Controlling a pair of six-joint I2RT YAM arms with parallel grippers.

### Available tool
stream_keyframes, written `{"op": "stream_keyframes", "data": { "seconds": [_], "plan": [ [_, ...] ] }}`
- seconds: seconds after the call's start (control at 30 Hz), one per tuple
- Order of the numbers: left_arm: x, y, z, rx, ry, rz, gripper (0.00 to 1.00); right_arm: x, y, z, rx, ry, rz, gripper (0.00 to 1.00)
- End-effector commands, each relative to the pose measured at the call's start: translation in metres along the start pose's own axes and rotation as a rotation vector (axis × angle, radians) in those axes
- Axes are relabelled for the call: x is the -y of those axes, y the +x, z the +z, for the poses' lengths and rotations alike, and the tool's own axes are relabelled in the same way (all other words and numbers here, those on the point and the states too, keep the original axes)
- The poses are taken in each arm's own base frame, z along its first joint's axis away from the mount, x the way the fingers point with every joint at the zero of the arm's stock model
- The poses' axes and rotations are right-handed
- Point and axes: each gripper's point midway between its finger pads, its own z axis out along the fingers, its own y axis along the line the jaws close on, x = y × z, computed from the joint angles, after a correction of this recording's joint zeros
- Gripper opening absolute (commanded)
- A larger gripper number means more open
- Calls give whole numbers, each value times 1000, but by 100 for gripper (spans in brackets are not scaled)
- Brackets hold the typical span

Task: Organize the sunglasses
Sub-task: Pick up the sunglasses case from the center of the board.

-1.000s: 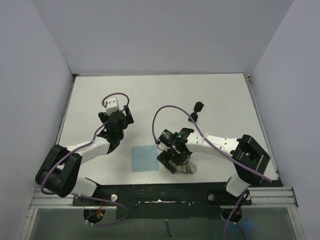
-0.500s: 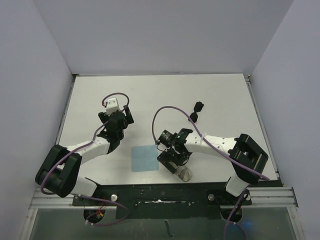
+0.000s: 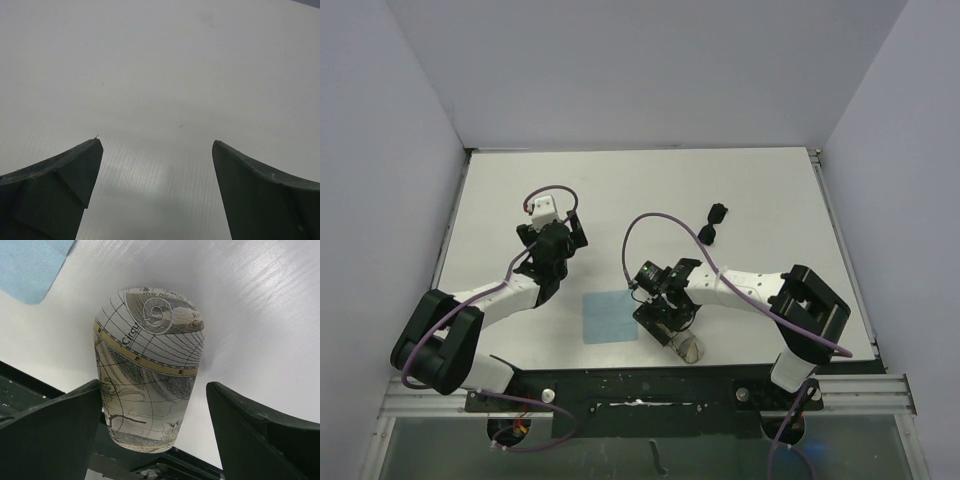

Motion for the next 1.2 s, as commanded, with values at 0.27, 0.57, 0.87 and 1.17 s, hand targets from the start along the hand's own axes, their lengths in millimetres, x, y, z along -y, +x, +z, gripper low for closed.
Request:
{"op": "stream_keyframes", "data": {
  "seconds": [0.27,0.57,0.87,1.17],
  "plan": [
    [6,-14,0,39,26,-43,93,1,-12,0,68,8,36,65],
    [6,-13,1,37,25,-41,93,5,-18,-2,101,27,51,30],
    [7,-12,2,33,29,-41,93,29,-49,-10,171,60,100,8],
    [8,-11,3,30,29,-39,93,78,-99,-20,248,102,153,4]
  ]
}}
